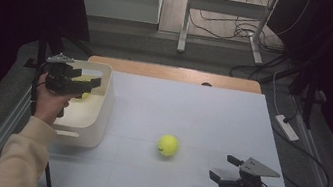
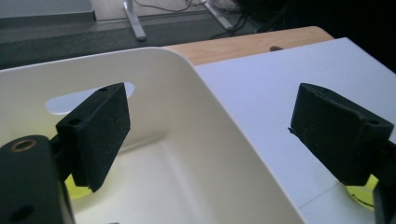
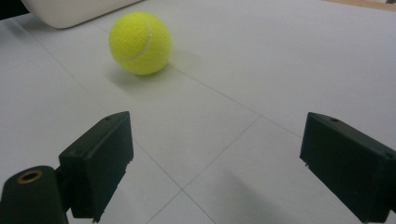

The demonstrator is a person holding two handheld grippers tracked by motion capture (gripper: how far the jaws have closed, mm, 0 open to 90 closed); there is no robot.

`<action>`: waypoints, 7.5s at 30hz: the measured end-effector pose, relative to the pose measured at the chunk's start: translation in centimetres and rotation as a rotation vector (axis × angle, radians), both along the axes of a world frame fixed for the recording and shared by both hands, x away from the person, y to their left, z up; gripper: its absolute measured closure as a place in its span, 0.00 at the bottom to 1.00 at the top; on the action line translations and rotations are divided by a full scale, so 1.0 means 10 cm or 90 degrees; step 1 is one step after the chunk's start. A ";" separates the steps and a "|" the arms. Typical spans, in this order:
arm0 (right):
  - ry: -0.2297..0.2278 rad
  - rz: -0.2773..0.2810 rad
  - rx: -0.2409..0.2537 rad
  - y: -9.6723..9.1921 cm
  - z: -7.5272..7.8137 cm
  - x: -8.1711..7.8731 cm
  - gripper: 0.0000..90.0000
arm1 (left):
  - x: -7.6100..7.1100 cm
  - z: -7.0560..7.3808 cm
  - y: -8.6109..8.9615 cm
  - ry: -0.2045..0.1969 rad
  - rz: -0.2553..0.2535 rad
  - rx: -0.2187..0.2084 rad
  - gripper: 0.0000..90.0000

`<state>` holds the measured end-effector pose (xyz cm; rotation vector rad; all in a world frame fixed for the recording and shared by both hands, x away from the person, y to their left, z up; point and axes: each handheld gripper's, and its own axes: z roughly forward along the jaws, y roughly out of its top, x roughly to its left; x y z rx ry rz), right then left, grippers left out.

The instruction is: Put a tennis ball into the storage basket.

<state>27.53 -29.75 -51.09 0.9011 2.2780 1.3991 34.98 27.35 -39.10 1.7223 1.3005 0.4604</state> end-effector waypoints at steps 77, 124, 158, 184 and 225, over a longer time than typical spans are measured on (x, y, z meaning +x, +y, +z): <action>-0.005 0.002 0.016 0.01 0.03 -0.01 0.11 | -0.58 -0.11 -1.02 -0.028 -0.254 -0.027 0.14; -0.014 -0.014 0.020 -0.06 0.05 -0.06 0.11 | -0.51 -0.38 -1.52 0.004 -0.330 0.008 0.14; -0.013 -0.008 0.012 -0.05 0.03 -0.06 0.11 | -0.45 -0.64 -1.74 0.054 -0.352 0.028 0.12; -0.015 -0.010 0.005 -0.05 0.03 -0.06 0.11 | -0.39 -0.77 -1.92 0.088 -0.358 0.058 0.10; -0.012 -0.010 0.002 -0.05 0.02 -0.06 0.11 | -0.18 -0.95 -2.37 0.138 -0.406 0.098 0.08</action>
